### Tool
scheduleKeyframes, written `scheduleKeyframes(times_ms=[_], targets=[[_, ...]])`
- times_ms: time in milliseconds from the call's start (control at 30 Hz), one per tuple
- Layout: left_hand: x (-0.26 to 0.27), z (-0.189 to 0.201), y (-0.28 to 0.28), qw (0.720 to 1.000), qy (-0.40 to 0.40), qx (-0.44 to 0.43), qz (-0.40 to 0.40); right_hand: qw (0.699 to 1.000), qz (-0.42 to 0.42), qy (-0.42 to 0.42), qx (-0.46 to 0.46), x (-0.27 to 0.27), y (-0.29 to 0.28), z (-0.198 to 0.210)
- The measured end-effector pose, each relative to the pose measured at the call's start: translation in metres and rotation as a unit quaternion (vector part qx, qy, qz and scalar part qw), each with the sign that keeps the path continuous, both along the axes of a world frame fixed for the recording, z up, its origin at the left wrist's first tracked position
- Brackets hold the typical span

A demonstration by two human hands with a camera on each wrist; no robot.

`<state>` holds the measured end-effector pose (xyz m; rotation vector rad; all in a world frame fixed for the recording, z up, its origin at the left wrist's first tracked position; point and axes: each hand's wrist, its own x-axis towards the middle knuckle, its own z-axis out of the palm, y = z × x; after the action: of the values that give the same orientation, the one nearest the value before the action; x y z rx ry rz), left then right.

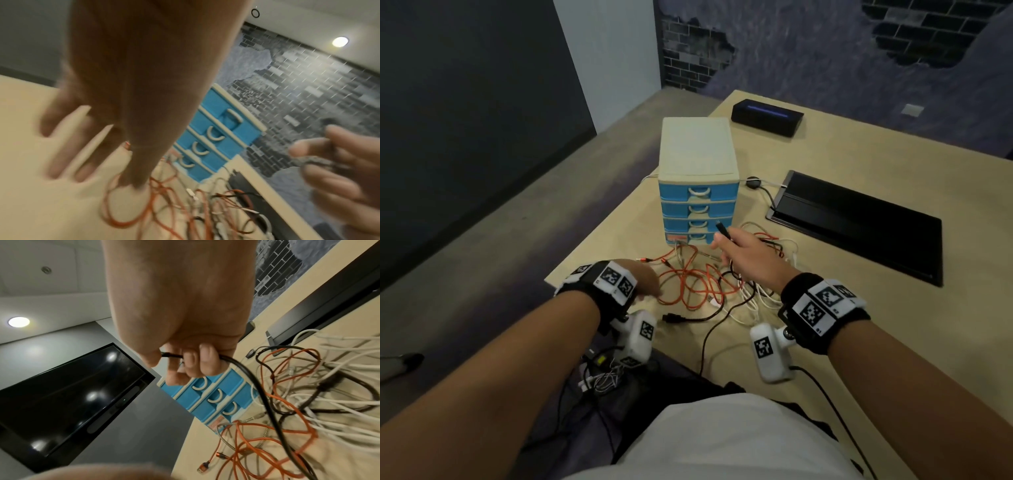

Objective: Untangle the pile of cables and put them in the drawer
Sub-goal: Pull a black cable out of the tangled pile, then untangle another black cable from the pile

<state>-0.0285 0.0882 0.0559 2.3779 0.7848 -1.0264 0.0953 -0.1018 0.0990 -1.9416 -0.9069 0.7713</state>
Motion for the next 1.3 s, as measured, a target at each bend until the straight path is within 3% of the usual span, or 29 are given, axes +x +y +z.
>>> scheduleKeyframes(times_ms=[133,233,333,433,667,867,967,1067,1200,1300], targets=[[0.037,0.006,-0.018,0.965,-0.248,-0.084,-0.018,0.993,-0.061,0.09,0.044,0.001,-0.003,-0.007],[0.055,0.007,-0.034,0.936,-0.337,-0.098,-0.033,0.985,-0.102,0.129,0.051,0.003,-0.01,-0.005],[0.074,0.003,-0.048,0.93,-0.353,-0.076,-0.075,0.974,-0.144,0.16,0.069,0.006,-0.021,0.001],[0.092,-0.006,-0.058,0.934,-0.324,-0.047,-0.141,0.965,-0.202,0.154,0.071,0.015,-0.039,0.002],[0.143,-0.027,-0.079,0.936,-0.283,0.032,-0.206,0.94,-0.297,0.159,0.047,0.035,-0.085,-0.003],[0.174,-0.044,-0.1,0.915,-0.355,0.096,-0.167,0.939,-0.316,0.136,0.017,0.039,-0.106,-0.006],[0.187,-0.055,-0.103,0.918,-0.329,0.124,-0.185,0.942,-0.312,0.122,-0.007,0.041,-0.11,-0.006],[0.196,-0.059,-0.1,0.934,-0.319,0.076,-0.143,0.946,-0.303,0.115,-0.015,0.043,-0.115,-0.005],[0.2,-0.054,-0.1,0.923,-0.375,-0.031,-0.085,0.947,-0.298,0.115,-0.013,0.047,-0.117,-0.009],[0.198,-0.044,-0.099,0.91,-0.406,-0.061,-0.063,0.949,-0.293,0.118,-0.004,0.051,-0.114,-0.012]])
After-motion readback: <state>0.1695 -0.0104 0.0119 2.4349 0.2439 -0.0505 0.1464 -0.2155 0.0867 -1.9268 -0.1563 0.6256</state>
